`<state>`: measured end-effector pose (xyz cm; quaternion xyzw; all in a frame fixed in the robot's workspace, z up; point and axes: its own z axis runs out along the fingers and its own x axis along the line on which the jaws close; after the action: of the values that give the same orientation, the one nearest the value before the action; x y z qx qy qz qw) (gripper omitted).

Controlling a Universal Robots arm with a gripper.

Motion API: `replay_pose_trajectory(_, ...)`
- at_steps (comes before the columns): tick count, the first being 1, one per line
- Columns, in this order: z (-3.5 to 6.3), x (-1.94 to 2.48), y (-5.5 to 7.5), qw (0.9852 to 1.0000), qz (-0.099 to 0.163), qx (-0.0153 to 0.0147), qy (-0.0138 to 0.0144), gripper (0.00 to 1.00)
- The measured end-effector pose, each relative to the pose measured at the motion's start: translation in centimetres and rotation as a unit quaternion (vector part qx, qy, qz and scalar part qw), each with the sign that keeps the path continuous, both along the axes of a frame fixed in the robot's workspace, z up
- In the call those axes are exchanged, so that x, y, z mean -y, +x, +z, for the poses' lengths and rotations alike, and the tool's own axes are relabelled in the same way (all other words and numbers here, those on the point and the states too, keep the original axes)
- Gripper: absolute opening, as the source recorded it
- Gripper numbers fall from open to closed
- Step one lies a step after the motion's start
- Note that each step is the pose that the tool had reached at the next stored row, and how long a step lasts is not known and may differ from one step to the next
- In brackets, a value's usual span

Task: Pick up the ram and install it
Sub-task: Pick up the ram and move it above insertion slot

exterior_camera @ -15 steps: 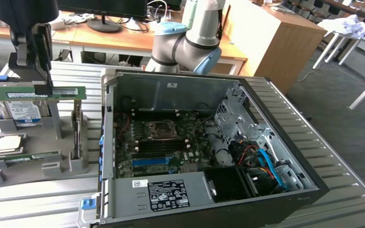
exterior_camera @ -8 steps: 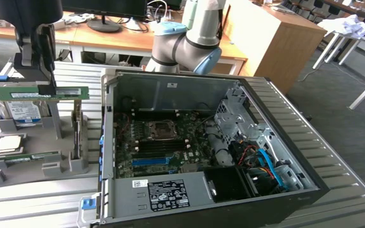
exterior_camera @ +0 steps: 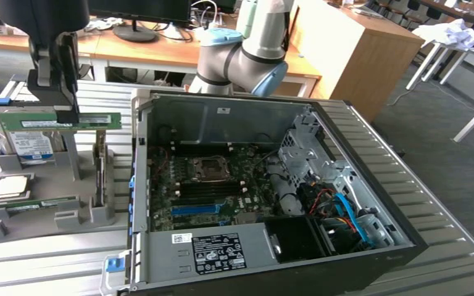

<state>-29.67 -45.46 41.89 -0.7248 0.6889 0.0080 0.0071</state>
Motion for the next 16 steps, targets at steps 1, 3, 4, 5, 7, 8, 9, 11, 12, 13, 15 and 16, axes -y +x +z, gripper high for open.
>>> replay_pose_trajectory(1,0.00,0.00,0.1,1.0000,0.000,0.0000,0.0000,0.13)
replay_pose_trajectory(3,0.00,0.00,0.3,1.0000,0.000,0.0000,0.0000,0.13)
replay_pose_trajectory(4,0.00,0.00,0.3,1.0000,0.000,0.0000,0.0000,0.13)
replay_pose_trajectory(5,0.00,0.00,0.4,1.0000,0.000,0.0000,0.0000,0.13)
replay_pose_trajectory(7,0.00,0.00,0.6,1.0000,0.000,0.0000,0.0000,0.13)
replay_pose_trajectory(8,0.00,0.00,0.6,1.0000,0.000,0.0000,0.0000,0.13)
replay_pose_trajectory(9,0.00,0.00,0.7,1.0000,0.000,0.0000,0.0000,0.13)
replay_pose_trajectory(11,0.00,0.00,0.9,1.0000,0.000,0.0000,0.0000,0.13)
replay_pose_trajectory(12,0.00,0.00,0.9,1.0000,0.000,0.0000,0.0000,0.13)
replay_pose_trajectory(13,0.00,0.00,1.0,1.0000,0.000,0.0000,0.0000,0.13)
replay_pose_trajectory(15,0.00,0.00,1.1,1.0000,0.000,0.0000,0.0000,0.13)
replay_pose_trajectory(16,0.00,0.00,1.2,1.0000,0.000,0.0000,0.0000,0.13)
